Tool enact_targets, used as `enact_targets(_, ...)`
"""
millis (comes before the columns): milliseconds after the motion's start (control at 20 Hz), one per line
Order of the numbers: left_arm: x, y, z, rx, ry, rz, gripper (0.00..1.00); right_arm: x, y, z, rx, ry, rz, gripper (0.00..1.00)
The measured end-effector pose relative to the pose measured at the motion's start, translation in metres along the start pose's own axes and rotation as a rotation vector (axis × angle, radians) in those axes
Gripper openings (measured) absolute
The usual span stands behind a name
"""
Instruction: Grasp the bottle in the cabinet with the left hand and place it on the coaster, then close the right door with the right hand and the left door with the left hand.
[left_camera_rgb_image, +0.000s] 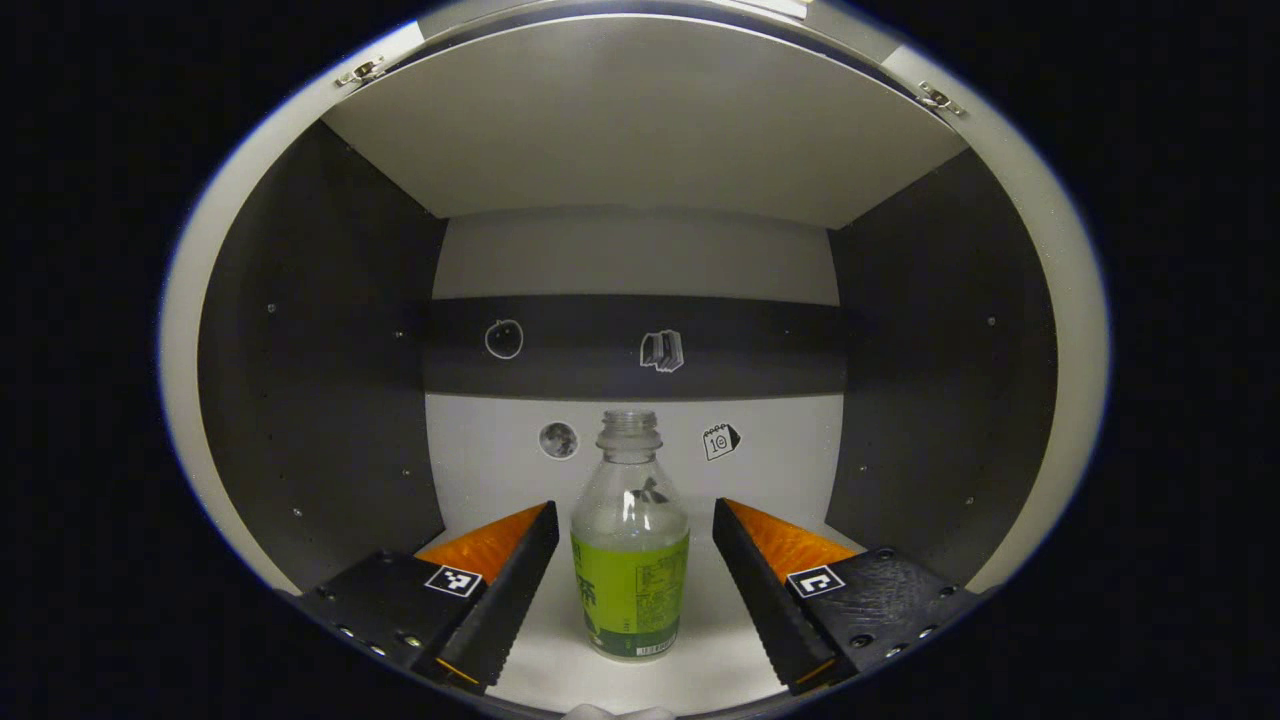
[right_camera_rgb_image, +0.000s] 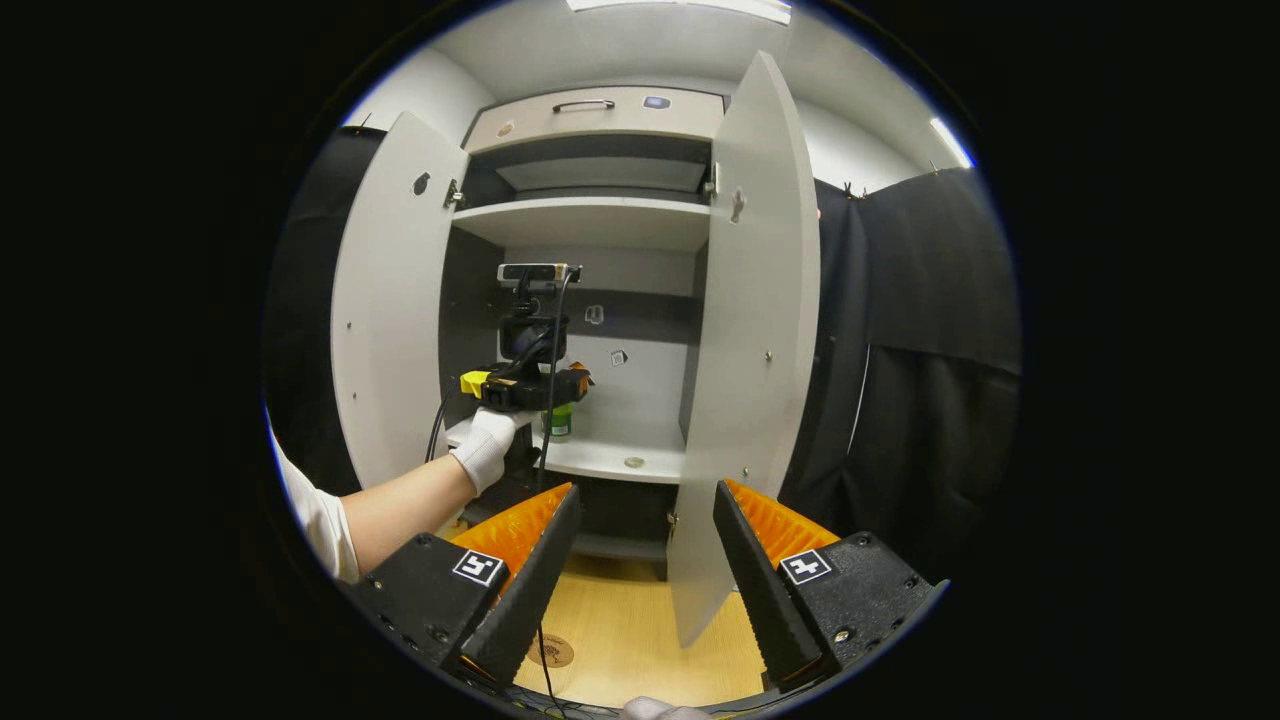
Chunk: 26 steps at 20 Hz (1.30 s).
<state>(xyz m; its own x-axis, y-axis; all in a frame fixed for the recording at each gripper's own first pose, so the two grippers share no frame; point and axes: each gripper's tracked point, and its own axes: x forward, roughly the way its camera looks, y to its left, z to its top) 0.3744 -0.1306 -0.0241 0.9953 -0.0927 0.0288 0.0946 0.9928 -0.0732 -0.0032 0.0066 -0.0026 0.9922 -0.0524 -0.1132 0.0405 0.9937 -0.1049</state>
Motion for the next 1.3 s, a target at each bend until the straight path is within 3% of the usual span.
enact_targets(200,0.011,0.006,-0.012,0.005,0.027,0.009,0.94,0.002,-0.002,0.003,-0.004,-0.006,-0.006,0.83)
enact_targets(300,0.007,0.011,-0.012,0.023,0.031,0.024,0.78,0.002,-0.001,0.006,-0.016,-0.012,-0.003,0.83)
enact_targets(500,-0.009,0.013,0.0,0.014,-0.005,-0.002,0.74,-0.001,-0.001,0.009,-0.027,-0.025,0.005,0.83)
enact_targets(950,-0.127,0.009,0.038,0.025,-0.109,-0.095,0.73,-0.016,-0.008,-0.006,0.015,-0.012,0.017,0.83)
enact_targets(1300,-0.219,-0.005,-0.011,-0.012,-0.066,-0.13,0.74,-0.029,-0.023,-0.028,0.062,0.035,0.001,0.83)
